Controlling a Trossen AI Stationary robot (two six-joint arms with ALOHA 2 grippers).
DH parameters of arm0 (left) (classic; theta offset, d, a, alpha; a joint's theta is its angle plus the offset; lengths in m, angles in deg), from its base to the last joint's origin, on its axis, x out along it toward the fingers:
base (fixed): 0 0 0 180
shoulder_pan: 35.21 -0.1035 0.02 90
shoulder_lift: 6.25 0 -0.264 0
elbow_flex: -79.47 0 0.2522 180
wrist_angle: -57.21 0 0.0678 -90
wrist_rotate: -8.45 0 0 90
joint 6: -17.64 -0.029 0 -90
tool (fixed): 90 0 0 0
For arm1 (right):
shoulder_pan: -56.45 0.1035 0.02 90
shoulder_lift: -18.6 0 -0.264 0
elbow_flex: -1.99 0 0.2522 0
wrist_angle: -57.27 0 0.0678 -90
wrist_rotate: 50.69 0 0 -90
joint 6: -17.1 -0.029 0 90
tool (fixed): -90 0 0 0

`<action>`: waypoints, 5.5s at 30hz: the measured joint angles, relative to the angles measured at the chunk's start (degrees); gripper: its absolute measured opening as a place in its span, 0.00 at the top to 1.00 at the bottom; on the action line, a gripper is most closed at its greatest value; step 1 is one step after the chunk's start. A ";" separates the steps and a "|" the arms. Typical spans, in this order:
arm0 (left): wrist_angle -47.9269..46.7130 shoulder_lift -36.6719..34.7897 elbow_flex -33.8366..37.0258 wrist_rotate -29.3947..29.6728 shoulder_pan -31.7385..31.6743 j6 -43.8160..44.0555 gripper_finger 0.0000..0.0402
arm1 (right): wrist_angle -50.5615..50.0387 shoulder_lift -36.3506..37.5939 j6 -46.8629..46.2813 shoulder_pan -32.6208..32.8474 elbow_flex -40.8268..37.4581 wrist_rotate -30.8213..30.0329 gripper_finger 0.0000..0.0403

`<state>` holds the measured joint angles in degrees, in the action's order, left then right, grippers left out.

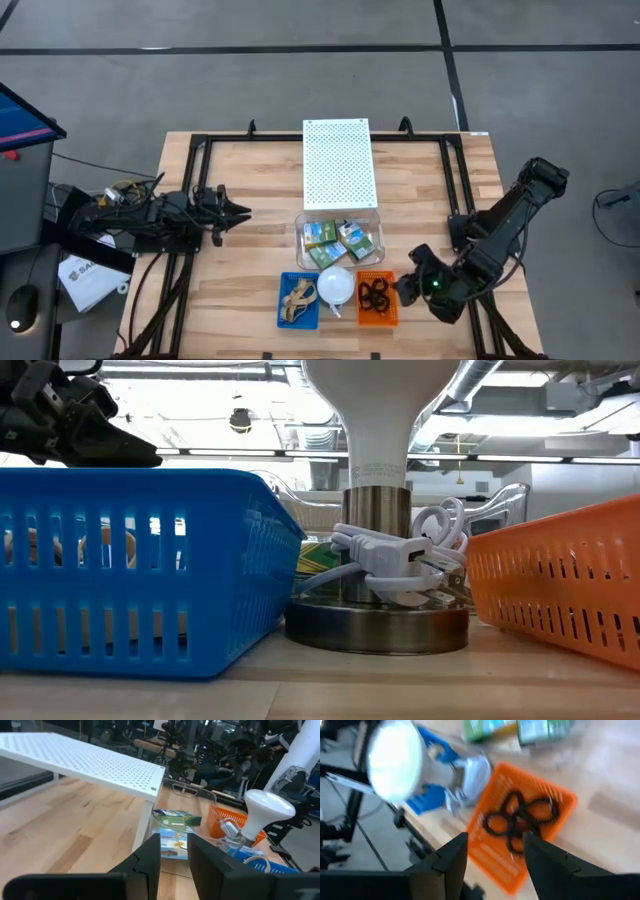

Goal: Pick & Place Office Desk Supplies
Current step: Put the orange bin with spring keychains on the shelf

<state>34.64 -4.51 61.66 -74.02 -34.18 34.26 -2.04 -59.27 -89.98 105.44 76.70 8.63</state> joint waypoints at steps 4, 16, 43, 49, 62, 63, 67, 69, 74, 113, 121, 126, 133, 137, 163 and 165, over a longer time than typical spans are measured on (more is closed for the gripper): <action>0.89 0.96 0.14 0.02 0.00 0.20 0.78 | 0.96 0.00 6.39 -1.30 0.00 -5.16 0.54; 2.82 4.28 0.20 0.09 0.01 0.20 0.78 | 15.27 11.52 59.26 -14.07 -0.95 -7.00 0.54; 2.90 9.70 0.10 0.09 0.02 0.20 0.78 | 40.49 60.45 102.39 -35.26 -44.92 20.79 0.54; 2.90 9.68 0.10 0.11 0.02 0.20 0.78 | 43.02 66.21 103.59 -38.23 -49.80 20.80 0.54; 2.90 9.68 0.08 0.09 0.00 0.20 0.78 | 38.90 77.82 105.63 -38.34 -56.40 20.29 0.54; 2.90 9.68 0.08 0.09 0.02 0.20 0.78 | 38.82 77.80 105.64 -38.34 -56.46 20.29 0.54; 2.90 9.68 0.08 0.09 0.02 0.20 0.78 | 38.67 77.77 106.91 -38.34 -57.05 19.64 0.54; 2.90 9.66 0.08 0.11 0.02 0.20 0.78 | 38.91 77.75 107.11 -38.34 -57.42 18.86 0.54; 2.90 9.68 0.08 0.10 0.02 0.20 0.78 | 38.86 77.76 106.40 -38.32 -57.42 18.65 0.54; 17.80 9.68 0.06 0.26 0.02 12.89 0.78 | -13.76 18.88 25.21 -23.94 -4.08 8.85 0.61; 35.92 9.66 -0.01 1.55 0.01 32.38 0.78 | -14.04 3.87 13.25 -24.37 0.46 9.52 0.60; 41.03 9.66 -0.01 -0.77 0.00 34.89 0.78 | -14.46 -0.07 11.11 -25.87 3.10 9.47 0.60; 42.20 9.68 -0.01 -2.67 0.02 35.11 0.78 | -16.15 -0.39 9.66 -27.39 3.76 9.79 0.59; 42.24 9.68 -0.01 -3.17 0.02 35.11 0.78 | -12.45 -0.14 10.55 -28.18 3.76 9.50 0.55; 41.91 13.66 0.10 -8.49 2.84 39.34 0.78 | -6.31 -4.85 -14.81 -4.48 4.06 16.34 0.54; 41.68 15.24 0.10 -8.41 2.83 40.64 0.78 | -4.02 -6.68 -16.38 -3.89 4.31 18.36 0.54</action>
<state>76.32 10.73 61.77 -82.43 -31.34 74.89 -6.06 -65.94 -106.37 101.55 81.00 26.99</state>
